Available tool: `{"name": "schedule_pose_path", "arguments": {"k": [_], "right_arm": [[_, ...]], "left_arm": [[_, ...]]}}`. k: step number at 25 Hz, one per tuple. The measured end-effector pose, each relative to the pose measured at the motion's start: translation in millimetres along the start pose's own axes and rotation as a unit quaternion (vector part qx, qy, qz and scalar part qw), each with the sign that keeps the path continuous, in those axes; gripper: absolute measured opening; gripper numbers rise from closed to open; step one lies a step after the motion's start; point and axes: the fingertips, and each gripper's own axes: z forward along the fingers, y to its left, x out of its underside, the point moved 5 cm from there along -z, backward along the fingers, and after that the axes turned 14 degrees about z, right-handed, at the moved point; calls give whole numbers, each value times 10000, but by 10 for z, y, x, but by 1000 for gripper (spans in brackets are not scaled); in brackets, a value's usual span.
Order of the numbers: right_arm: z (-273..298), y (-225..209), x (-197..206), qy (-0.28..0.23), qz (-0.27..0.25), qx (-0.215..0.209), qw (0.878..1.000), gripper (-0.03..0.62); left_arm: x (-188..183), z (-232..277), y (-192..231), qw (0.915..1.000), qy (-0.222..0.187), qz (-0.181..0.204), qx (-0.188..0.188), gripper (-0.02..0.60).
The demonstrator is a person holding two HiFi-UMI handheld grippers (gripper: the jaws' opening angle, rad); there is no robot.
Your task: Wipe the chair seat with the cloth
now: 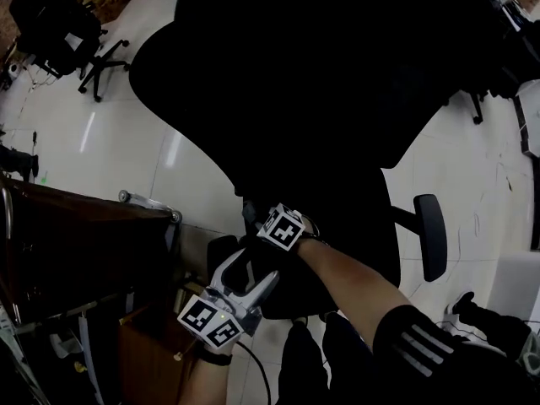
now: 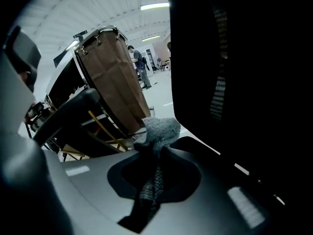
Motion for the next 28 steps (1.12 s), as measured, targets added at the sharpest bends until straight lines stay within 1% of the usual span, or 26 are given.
{"name": "schedule_pose_path", "arguments": {"k": [4, 6, 8, 10, 12, 14, 17, 20, 22, 25, 28], "right_arm": [[348, -75, 31, 150, -361, 141, 9991, 29], [479, -85, 77, 295, -629, 191, 9974, 31], [553, -92, 147, 330, -838, 213, 9957, 29], [538, -124, 174, 222, -793, 163, 9965, 30], [459, -217, 198, 162, -718, 208, 9971, 29], [341, -385, 311, 234, -672, 404, 9967, 29], [109, -707, 603, 424, -556, 704, 9951, 29], [-228, -1122, 919, 742, -621, 1107, 9891, 29], [-513, -1411, 1137, 938, -569, 1397, 9841, 29], [-968, -1801, 1403, 1004, -290, 1811, 9779, 29], [-1356, -2071, 1585, 974, 58, 2276, 9689, 29]], "left_arm": [[85, -35, -38, 10000, 29, 80, 43, 344], [144, -37, -30, 9999, 57, 59, 60, 344], [193, -31, -8, 10000, 67, 25, 35, 344], [217, 2, 9, 10000, 76, 34, 22, 344], [220, 63, 3, 10000, 78, 31, 49, 344], [233, 131, -43, 9999, 99, -6, 103, 344], [253, 250, -142, 9997, 125, -34, 213, 344], [240, 402, -212, 9994, 77, -52, 326, 344], [246, 491, -279, 9992, 52, -62, 388, 344], [259, 586, -374, 9988, 83, -32, 483, 344], [260, 629, -441, 9983, 104, 17, 573, 344]]}}
